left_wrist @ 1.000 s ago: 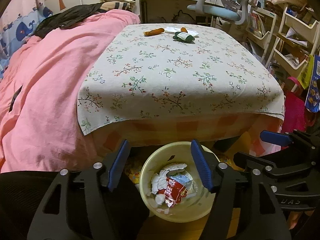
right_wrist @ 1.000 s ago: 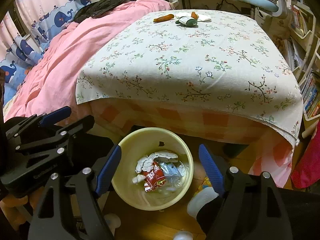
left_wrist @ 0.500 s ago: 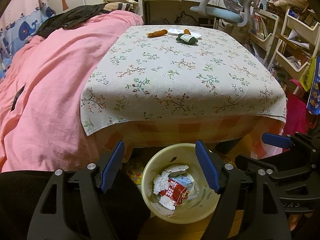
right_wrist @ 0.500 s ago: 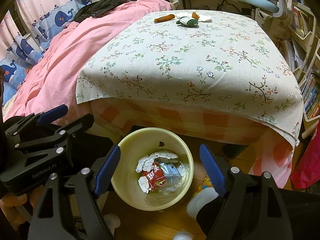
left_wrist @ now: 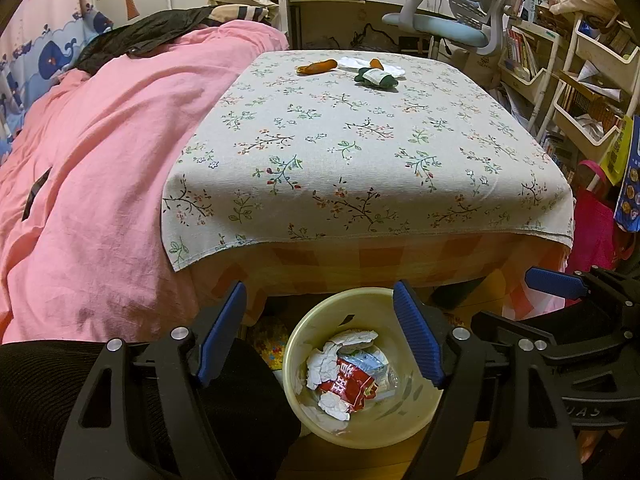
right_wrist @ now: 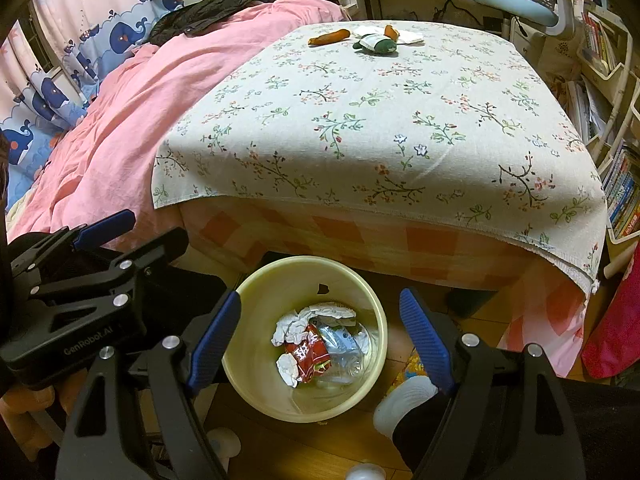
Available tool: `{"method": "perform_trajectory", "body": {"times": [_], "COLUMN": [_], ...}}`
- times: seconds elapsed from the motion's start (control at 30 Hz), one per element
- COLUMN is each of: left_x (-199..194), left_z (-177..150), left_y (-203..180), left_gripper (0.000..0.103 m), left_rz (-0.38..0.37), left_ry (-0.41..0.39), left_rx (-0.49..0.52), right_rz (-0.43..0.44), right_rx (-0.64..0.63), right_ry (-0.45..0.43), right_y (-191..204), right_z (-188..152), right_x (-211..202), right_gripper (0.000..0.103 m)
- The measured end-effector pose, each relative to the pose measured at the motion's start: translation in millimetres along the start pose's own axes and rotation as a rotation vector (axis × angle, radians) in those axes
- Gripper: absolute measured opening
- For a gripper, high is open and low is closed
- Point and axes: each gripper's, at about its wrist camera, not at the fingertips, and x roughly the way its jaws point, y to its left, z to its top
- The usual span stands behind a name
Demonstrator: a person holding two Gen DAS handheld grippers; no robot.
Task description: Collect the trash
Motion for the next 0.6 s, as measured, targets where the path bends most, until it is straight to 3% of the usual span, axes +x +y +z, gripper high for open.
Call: {"method": "perform_trajectory", "body": {"times": [0.6], "left_x": [-18], "left_z": [11], "left_y": [4], "left_gripper": [0.082], "left_rz": [0.050], "left_ry": [-0.122], "left_rx": [-0.015], "right_rz": [-0.049], "right_rx": [0.036], "right_ry": [-0.173], "right_y": [-5], "right_z": [11], "right_x": [-25], "right_gripper": [0.080]}}
